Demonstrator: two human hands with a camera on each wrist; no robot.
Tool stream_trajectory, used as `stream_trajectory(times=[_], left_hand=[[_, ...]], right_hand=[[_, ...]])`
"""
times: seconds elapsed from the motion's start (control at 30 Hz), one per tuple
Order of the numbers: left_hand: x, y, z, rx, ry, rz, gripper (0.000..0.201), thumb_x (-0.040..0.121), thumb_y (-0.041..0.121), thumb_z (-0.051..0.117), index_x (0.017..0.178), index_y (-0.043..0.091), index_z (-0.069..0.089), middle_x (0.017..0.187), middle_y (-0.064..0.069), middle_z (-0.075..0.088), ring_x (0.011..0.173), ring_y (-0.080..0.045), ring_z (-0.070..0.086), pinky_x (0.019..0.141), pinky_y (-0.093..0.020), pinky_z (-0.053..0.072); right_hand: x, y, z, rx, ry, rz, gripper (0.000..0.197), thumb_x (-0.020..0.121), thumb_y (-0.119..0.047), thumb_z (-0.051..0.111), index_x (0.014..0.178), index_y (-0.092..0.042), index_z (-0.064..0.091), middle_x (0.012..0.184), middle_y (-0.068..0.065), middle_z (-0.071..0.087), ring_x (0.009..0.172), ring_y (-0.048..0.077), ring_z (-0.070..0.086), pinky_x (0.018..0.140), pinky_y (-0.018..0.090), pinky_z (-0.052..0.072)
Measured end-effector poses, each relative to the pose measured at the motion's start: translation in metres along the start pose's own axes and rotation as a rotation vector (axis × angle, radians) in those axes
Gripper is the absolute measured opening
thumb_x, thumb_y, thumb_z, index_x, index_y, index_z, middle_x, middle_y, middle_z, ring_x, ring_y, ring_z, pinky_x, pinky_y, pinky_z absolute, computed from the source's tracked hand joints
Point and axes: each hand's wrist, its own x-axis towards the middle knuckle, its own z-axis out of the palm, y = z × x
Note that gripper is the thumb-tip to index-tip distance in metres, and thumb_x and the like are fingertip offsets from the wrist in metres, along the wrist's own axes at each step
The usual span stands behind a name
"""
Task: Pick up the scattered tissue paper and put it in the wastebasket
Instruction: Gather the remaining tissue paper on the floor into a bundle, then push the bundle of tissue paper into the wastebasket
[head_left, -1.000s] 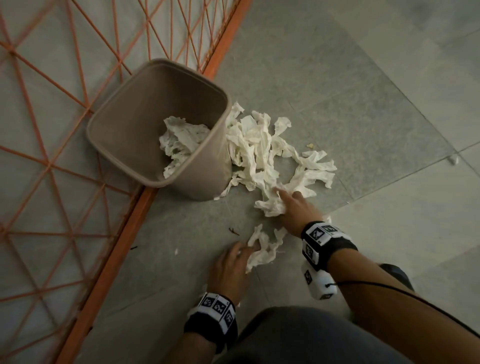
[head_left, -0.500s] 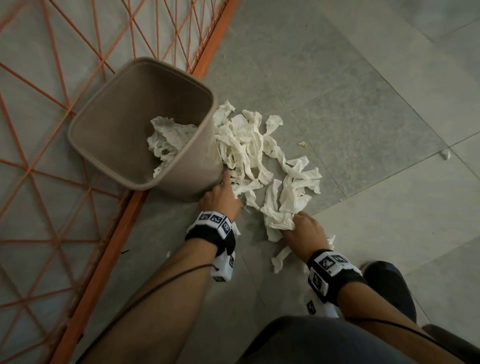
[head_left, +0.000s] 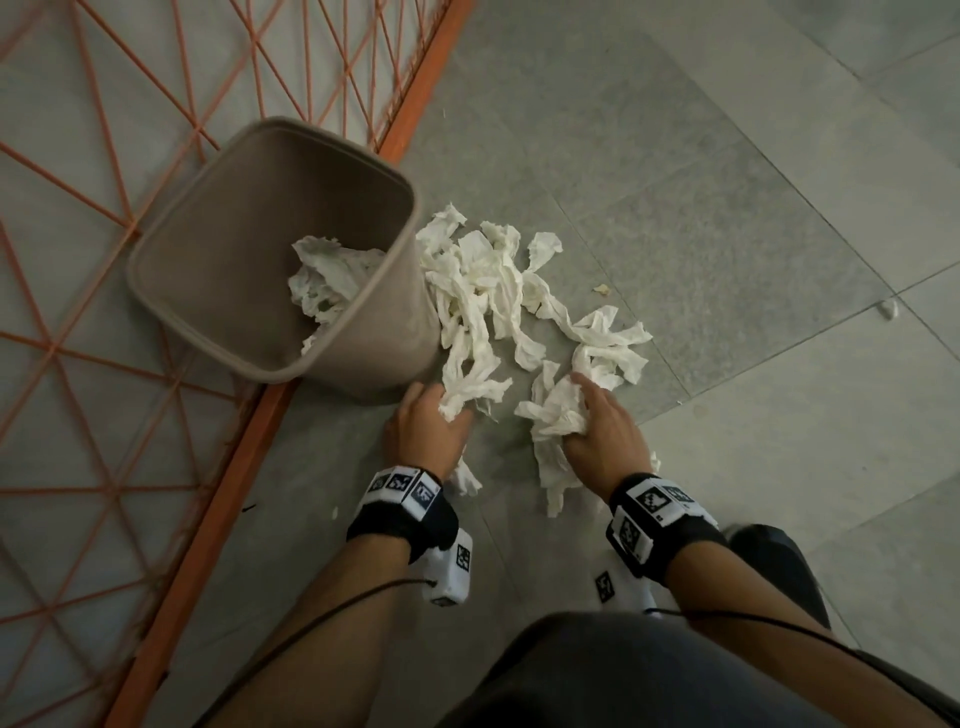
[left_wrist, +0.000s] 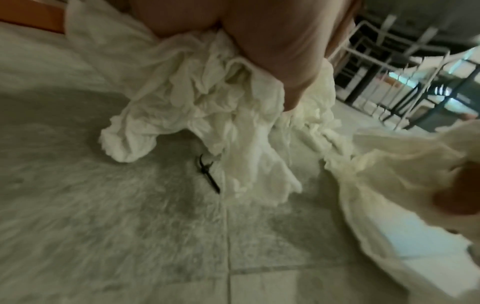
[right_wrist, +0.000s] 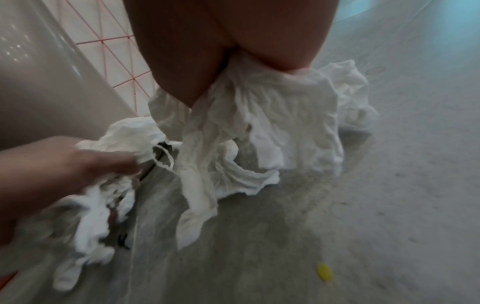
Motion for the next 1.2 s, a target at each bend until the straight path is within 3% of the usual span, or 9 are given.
stream_trajectory(times=[0.07, 0.13, 0.2, 0.33, 0.4, 0.63, 0.83, 1.07, 1.2], left_hand=[[-0.020, 0.002, -0.005, -0.041, 0.029, 0.044, 0.017, 0.076, 0.032, 0.066, 0.084, 0.017, 0.064, 0.098, 0.000, 0.062, 0.081, -0.026, 0.060, 0.069, -0.034, 0.047], [-0.043, 0.001, -0.011, -0.082, 0.068, 0.097, 0.019, 0.073, 0.030, 0.068, 0.087, 0.018, 0.064, 0.088, 0.001, 0.068, 0.075, -0.023, 0.062, 0.067, -0.033, 0.050], [-0.063, 0.002, -0.019, -0.129, 0.081, 0.094, 0.020, 0.073, 0.027, 0.072, 0.087, 0.023, 0.059, 0.074, 0.005, 0.068, 0.066, -0.019, 0.062, 0.062, -0.031, 0.050], [-0.087, 0.006, -0.033, -0.212, 0.025, 0.143, 0.034, 0.077, 0.021, 0.067, 0.108, 0.033, 0.064, 0.094, 0.012, 0.071, 0.082, -0.010, 0.066, 0.075, -0.029, 0.055], [-0.093, 0.012, -0.042, -0.240, 0.052, 0.194, 0.020, 0.077, 0.029, 0.058, 0.093, 0.025, 0.070, 0.083, 0.011, 0.067, 0.074, -0.008, 0.063, 0.069, -0.032, 0.055], [-0.111, 0.033, -0.089, -0.311, 0.155, 0.290, 0.028, 0.081, 0.032, 0.074, 0.064, 0.016, 0.057, 0.058, 0.005, 0.057, 0.051, -0.013, 0.055, 0.048, -0.026, 0.045], [-0.106, 0.044, -0.140, -0.368, 0.341, 0.326, 0.022, 0.088, 0.038, 0.052, 0.071, 0.026, 0.059, 0.052, 0.010, 0.055, 0.049, -0.007, 0.056, 0.044, -0.016, 0.039], [-0.073, 0.075, -0.216, -0.439, 0.491, 0.483, 0.033, 0.092, 0.012, 0.051, 0.124, 0.007, 0.058, 0.101, 0.006, 0.068, 0.090, 0.006, 0.063, 0.076, -0.018, 0.052], [-0.047, 0.097, -0.259, -0.432, 0.580, 0.592, 0.037, 0.092, 0.004, 0.050, 0.127, 0.008, 0.056, 0.121, -0.006, 0.067, 0.111, -0.012, 0.063, 0.095, -0.023, 0.049]], right_hand=[[0.003, 0.004, -0.003, -0.002, -0.005, 0.070, 0.016, 0.080, -0.015, 0.055, 0.093, -0.006, 0.059, 0.100, 0.012, 0.052, 0.092, 0.037, 0.059, 0.071, 0.033, 0.043], [0.004, 0.010, -0.003, -0.021, -0.018, 0.099, 0.011, 0.080, -0.015, 0.055, 0.082, -0.005, 0.059, 0.102, 0.014, 0.051, 0.088, 0.035, 0.058, 0.070, 0.031, 0.040], [0.003, 0.013, -0.003, -0.050, -0.030, 0.079, 0.021, 0.080, -0.017, 0.057, 0.097, -0.007, 0.058, 0.119, 0.013, 0.047, 0.098, 0.036, 0.058, 0.077, 0.036, 0.046], [-0.008, 0.010, 0.005, -0.236, -0.215, -0.050, 0.089, 0.068, -0.027, 0.078, 0.140, -0.038, 0.028, 0.154, -0.002, 0.020, 0.127, 0.031, 0.043, 0.089, 0.051, 0.052], [-0.013, 0.011, 0.013, -0.363, -0.256, -0.103, 0.096, 0.066, -0.033, 0.081, 0.141, -0.043, 0.022, 0.153, -0.002, 0.019, 0.126, 0.031, 0.040, 0.085, 0.049, 0.053], [-0.032, 0.027, 0.032, -0.505, -0.200, -0.229, 0.035, 0.083, -0.020, 0.060, 0.118, -0.016, 0.058, 0.128, 0.004, 0.051, 0.113, 0.028, 0.045, 0.083, 0.040, 0.051], [-0.037, -0.015, 0.019, -0.049, 0.028, -0.237, 0.021, 0.076, -0.028, 0.062, 0.073, -0.007, 0.064, 0.084, 0.010, 0.063, 0.083, 0.033, 0.057, 0.067, 0.036, 0.043], [-0.030, -0.161, -0.067, 0.328, 0.338, -0.649, 0.015, 0.078, -0.015, 0.072, 0.071, -0.011, 0.060, 0.087, 0.007, 0.058, 0.075, 0.019, 0.054, 0.063, 0.028, 0.044], [-0.030, -0.244, -0.111, 0.593, 0.320, -0.722, 0.020, 0.081, -0.016, 0.073, 0.075, -0.011, 0.054, 0.072, 0.000, 0.059, 0.065, 0.011, 0.054, 0.059, 0.028, 0.044]])
